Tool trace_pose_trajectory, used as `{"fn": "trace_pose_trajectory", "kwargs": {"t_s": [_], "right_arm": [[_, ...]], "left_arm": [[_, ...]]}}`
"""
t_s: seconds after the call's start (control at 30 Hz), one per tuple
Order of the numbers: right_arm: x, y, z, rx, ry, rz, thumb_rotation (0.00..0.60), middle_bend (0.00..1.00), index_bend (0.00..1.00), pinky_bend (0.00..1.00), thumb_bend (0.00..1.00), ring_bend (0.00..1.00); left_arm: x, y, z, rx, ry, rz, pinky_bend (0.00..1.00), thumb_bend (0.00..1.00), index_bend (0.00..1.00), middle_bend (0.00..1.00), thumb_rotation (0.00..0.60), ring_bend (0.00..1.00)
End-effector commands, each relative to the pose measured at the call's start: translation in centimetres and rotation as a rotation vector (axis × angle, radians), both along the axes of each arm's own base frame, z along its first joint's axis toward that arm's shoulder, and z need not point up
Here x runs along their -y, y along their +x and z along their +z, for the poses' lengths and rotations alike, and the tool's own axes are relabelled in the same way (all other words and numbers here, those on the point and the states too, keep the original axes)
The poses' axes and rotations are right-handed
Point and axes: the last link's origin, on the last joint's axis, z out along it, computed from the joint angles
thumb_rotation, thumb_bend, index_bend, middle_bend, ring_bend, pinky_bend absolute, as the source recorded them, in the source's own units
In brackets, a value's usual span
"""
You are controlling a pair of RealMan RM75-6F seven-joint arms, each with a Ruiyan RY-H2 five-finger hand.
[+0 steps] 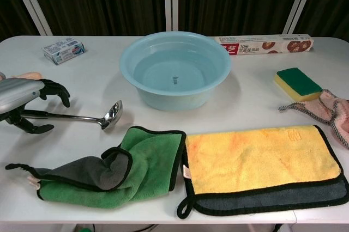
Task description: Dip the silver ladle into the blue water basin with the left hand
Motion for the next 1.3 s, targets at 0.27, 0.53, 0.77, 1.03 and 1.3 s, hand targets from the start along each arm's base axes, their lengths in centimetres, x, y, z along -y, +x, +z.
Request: {"fn": "trace_pose_trajectory", "kwargs": {"t_s": [0.27,0.53,0.77,1.03,1.3], "right_arm": [[-0.2,-0.4,0.3,0.002,-0.003,-0.011,0.600,0.00,0.00,0.00,0.22,0.00],[-0.4,-0.6,0.5,0.012,-0.008,-0.014,0.600,0.00,0.00,0.00,0.22,0.00],[-0.2,-0.8,0.3,0.013,-0.001,-0.022,0.600,0.00,0.00,0.00,0.22,0.00],[-0.1,-0.7,0.2,0.010,0.001,-0.020,0.600,0.00,0.00,0.00,0.22,0.00],[-0.2,-0.7,0.0,0.010,0.006,-0.022,0.600,0.00,0.00,0.00,0.22,0.00]], "left_arm": [[-0.2,-0.3,-0.9,-0.023,-0.012,0.013,0.29,0.30,0.35,0.22,0.599,0.13],[-0.7,0.0,-1.6,-0.037,-0.024,0.006,0.29,0.36,0.41,0.22,0.600,0.13],[-0.8,0.0,-1.6,-0.027,-0.011,0.015,0.29,0.37,0.52,0.23,0.600,0.14],[-0.6,0.2,-1.4,0.001,-0.001,0.023,0.29,0.38,0.59,0.24,0.600,0.16],[-0.6,0.4,-1.1,0.015,0.021,0.014,0.31,0.38,0.64,0.26,0.600,0.17]]}}
